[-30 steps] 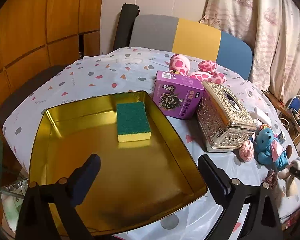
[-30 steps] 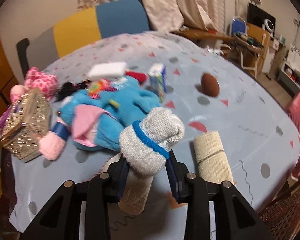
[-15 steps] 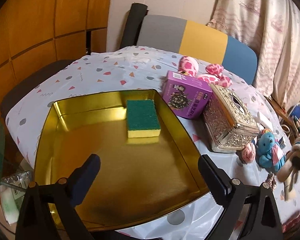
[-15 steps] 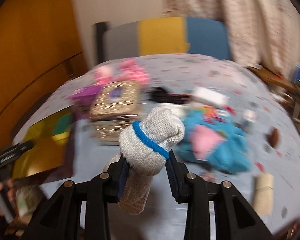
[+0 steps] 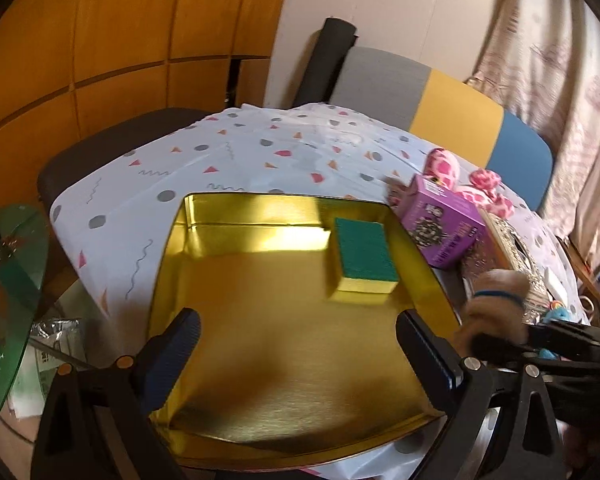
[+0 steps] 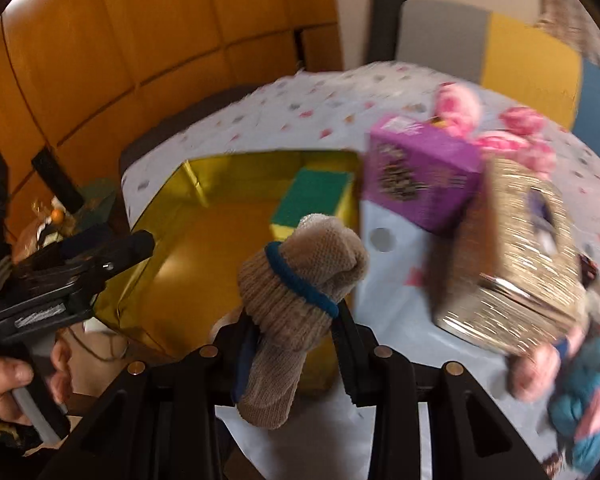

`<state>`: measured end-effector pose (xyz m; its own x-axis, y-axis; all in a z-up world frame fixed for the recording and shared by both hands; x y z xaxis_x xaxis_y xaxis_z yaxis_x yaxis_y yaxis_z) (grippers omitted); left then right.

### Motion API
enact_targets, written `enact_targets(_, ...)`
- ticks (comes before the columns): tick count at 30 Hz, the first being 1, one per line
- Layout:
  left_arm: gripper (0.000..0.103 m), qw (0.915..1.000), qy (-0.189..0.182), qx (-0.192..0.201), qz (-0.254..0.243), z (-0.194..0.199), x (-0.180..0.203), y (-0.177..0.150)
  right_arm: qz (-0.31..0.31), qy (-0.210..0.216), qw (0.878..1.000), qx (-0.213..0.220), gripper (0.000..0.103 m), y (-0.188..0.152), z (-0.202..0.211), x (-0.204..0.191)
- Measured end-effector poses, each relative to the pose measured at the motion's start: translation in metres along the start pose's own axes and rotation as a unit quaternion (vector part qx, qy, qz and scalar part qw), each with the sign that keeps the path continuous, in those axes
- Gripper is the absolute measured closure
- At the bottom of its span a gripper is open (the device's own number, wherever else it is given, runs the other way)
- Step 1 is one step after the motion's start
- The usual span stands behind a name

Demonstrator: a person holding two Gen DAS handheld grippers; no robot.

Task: Organize soft objects
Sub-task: 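Carry the white gloves with the right gripper and release them in the gold tray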

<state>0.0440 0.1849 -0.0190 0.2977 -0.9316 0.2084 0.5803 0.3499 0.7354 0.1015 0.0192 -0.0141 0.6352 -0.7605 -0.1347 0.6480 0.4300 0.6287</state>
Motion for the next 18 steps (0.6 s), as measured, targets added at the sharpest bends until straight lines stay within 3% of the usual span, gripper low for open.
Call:
enact_targets(5, 0.004, 0.9999, 0.006, -0.005, 0.012, -0.005, -0.010, -0.001, 0.028, -0.030, 0.999, -0.035, 0.061, 0.007, -0.049, -0.007)
enact_targets(8, 0.004, 0.9999, 0.003, -0.009, 0.012, -0.006, -0.011, -0.004, 0.017, -0.034, 0.999, -0.024, 0.045, 0.012, -0.055, -0.003)
enact_targets(9, 0.004, 0.9999, 0.003, -0.010, 0.010, -0.006, -0.011, -0.005, 0.010, -0.029, 0.999, -0.016, 0.033, 0.013, -0.052, -0.001)
enact_targets(10, 0.004, 0.9999, 0.002, -0.011, 0.010, -0.006, -0.011, -0.005, 0.005, -0.027, 1.000, -0.011, 0.031, 0.014, -0.048, -0.002)
enact_targets(16, 0.004, 0.9999, -0.009, -0.007, -0.008, -0.004, 0.002, -0.005, -0.055, -0.027, 0.997, 0.037, 0.031, -0.002, 0.001, 0.019)
enact_targets(18, 0.004, 0.9997, -0.014, -0.006, -0.019, -0.002, 0.011, -0.007, -0.066, -0.044, 0.996, 0.046, 0.030, -0.014, 0.018, 0.026)
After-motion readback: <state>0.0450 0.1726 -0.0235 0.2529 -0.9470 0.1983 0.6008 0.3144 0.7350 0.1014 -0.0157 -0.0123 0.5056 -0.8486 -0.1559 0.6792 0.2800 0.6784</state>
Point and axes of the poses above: each gripper's, at about its wrist camera, not at the fingertips, and z roughly against the way its jaws point, x to its right, y to its top, the point moved 3 cm from there along -z, roughly the way its jaws point, and after that the axes turned 3 degrees about x, right-handed, at the moved point
